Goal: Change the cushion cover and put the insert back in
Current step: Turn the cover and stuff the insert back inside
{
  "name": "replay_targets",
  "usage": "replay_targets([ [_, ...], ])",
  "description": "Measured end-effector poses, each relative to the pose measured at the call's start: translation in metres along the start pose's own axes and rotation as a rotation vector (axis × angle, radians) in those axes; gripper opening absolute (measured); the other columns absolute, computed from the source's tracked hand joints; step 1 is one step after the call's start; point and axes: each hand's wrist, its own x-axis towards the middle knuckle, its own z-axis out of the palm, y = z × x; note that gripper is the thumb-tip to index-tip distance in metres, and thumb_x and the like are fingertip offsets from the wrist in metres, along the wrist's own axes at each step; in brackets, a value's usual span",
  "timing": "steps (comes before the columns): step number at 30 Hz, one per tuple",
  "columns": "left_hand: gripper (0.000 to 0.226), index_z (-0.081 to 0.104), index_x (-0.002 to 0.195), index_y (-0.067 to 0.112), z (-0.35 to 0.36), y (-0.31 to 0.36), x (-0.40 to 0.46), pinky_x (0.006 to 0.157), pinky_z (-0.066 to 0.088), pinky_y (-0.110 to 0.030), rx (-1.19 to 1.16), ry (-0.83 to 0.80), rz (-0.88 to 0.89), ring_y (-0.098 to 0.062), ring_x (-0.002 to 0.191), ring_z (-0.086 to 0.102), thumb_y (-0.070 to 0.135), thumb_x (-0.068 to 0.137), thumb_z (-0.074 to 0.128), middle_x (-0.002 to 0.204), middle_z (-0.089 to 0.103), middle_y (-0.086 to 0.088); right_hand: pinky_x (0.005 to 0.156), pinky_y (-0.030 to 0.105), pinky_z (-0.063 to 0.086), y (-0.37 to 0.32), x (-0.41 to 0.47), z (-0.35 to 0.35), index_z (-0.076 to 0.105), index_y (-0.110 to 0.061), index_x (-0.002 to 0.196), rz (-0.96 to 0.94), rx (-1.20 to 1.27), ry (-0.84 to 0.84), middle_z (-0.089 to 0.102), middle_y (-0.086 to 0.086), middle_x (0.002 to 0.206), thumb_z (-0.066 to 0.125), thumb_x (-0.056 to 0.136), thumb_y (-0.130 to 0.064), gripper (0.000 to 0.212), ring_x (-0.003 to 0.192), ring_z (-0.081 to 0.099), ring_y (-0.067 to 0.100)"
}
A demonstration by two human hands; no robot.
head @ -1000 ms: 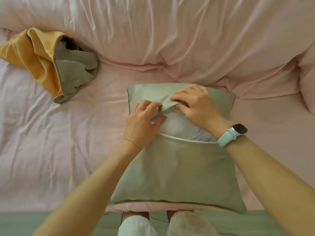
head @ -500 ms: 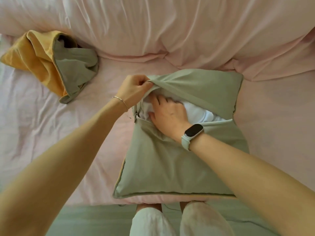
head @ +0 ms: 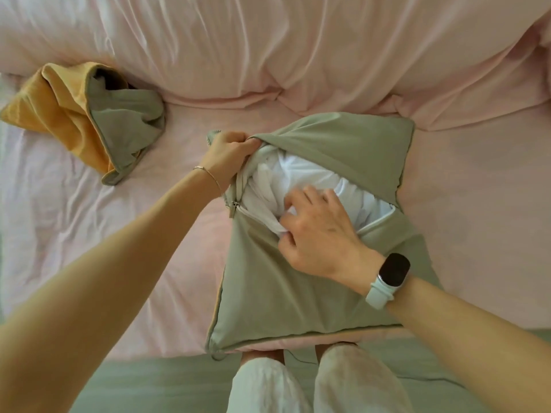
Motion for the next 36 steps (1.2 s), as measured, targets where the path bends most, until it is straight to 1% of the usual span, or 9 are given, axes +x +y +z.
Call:
replay_targets([
  [5, 0.022, 0.053, 0.069, 0.005, 0.001, 0.014, -0.011, 0.055, 0.037, -0.026, -0.081, -0.078, 0.016, -0.016, 0.056, 0.044, 0.005, 0.091, 0.053, 0.063, 0.048, -0.006, 0.071, 0.041, 0.043, -0.007, 0.037, -0.01, 0.063, 0.0, 0.077, -0.007, 0.18, 0.397, 0.062, 0.015, 0.088, 0.048, 0.086, -0.014, 0.022, 0.084, 0.053, 0.031],
  [8, 0.02, 0.056, 0.07, 0.005, 0.004, 0.014, -0.013, 0.062, 0.041, -0.028, -0.066, -0.079, 0.04, -0.018, 0.061, 0.048, 0.005, 0.09, 0.053, 0.067, 0.052, -0.007, 0.062, 0.034, 0.049, 0.0, 0.05, -0.004, 0.057, 0.005, 0.085, 0.16, 0.222, 0.285, 0.056, 0.022, 0.091, 0.055, 0.081, 0.005, 0.005, 0.077, 0.056, 0.035],
  [13, 0.014, 0.057, 0.069, 0.009, 0.0, 0.006, -0.019, 0.071, 0.039, -0.035, -0.014, -0.032, 0.091, -0.022, 0.075, 0.046, 0.013, 0.082, 0.059, 0.077, 0.053, -0.011, 0.085, 0.037, 0.04, 0.013, 0.042, -0.005, 0.029, -0.008, 0.137, 0.221, -0.014, -0.167, 0.046, 0.007, 0.129, 0.052, 0.09, -0.032, 0.057, 0.117, 0.044, 0.027],
  [16, 0.012, 0.057, 0.068, 0.014, -0.001, 0.001, -0.024, 0.068, 0.038, -0.032, 0.091, -0.005, 0.168, -0.02, 0.073, 0.046, 0.02, 0.078, 0.057, 0.074, 0.054, -0.009, 0.077, 0.04, 0.043, 0.012, 0.053, 0.003, 0.018, -0.01, 0.144, 0.234, -0.084, -0.253, 0.045, 0.01, 0.134, 0.052, 0.088, -0.037, 0.07, 0.117, 0.048, 0.031],
  [22, 0.014, 0.058, 0.075, 0.01, -0.009, -0.013, -0.018, 0.06, 0.036, -0.028, 0.21, 0.159, 0.185, -0.008, 0.058, 0.042, 0.009, 0.088, 0.054, 0.061, 0.049, 0.002, 0.069, 0.037, 0.04, 0.008, 0.057, 0.013, 0.047, -0.008, 0.12, 0.276, 0.02, -0.133, 0.065, 0.016, 0.107, 0.049, 0.089, -0.027, 0.036, 0.097, 0.06, 0.037],
  [27, 0.017, 0.055, 0.071, 0.005, 0.002, -0.03, -0.008, 0.052, 0.025, -0.026, 0.242, 0.128, 0.077, -0.013, 0.057, 0.033, 0.01, 0.088, 0.052, 0.058, 0.038, -0.004, 0.046, 0.023, 0.03, 0.002, 0.011, -0.003, 0.059, -0.008, 0.081, 0.167, 0.283, 0.126, 0.061, 0.006, 0.054, 0.046, 0.072, -0.032, 0.028, 0.046, 0.056, 0.033],
  [30, 0.015, 0.057, 0.073, 0.005, 0.003, -0.042, -0.01, 0.057, 0.028, -0.028, 0.204, 0.106, 0.043, -0.017, 0.063, 0.036, 0.009, 0.087, 0.055, 0.065, 0.043, -0.009, 0.05, 0.031, 0.036, 0.001, -0.003, -0.021, 0.06, -0.008, 0.082, 0.229, 0.502, -0.005, 0.052, 0.0, 0.053, 0.049, 0.073, -0.028, 0.025, 0.05, 0.048, 0.027],
  [32, 0.022, 0.057, 0.065, 0.006, 0.001, -0.049, -0.013, 0.059, 0.035, -0.026, 0.117, 0.099, -0.008, -0.015, 0.063, 0.04, 0.008, 0.087, 0.057, 0.064, 0.047, -0.006, 0.052, 0.023, 0.032, 0.005, -0.006, -0.025, 0.059, -0.01, 0.082, 0.264, 0.63, -0.084, 0.045, -0.01, 0.053, 0.05, 0.075, -0.026, 0.02, 0.054, 0.039, 0.012],
  [36, 0.013, 0.065, 0.074, 0.016, -0.013, -0.047, -0.027, 0.073, 0.047, -0.022, -0.129, -0.028, -0.114, -0.015, 0.074, 0.055, 0.005, 0.081, 0.064, 0.075, 0.061, -0.003, 0.055, 0.02, 0.034, 0.013, 0.012, -0.02, 0.055, -0.018, 0.071, 0.461, 0.825, -0.033, 0.049, -0.012, 0.058, 0.066, 0.086, -0.023, 0.019, 0.055, 0.042, 0.004],
])
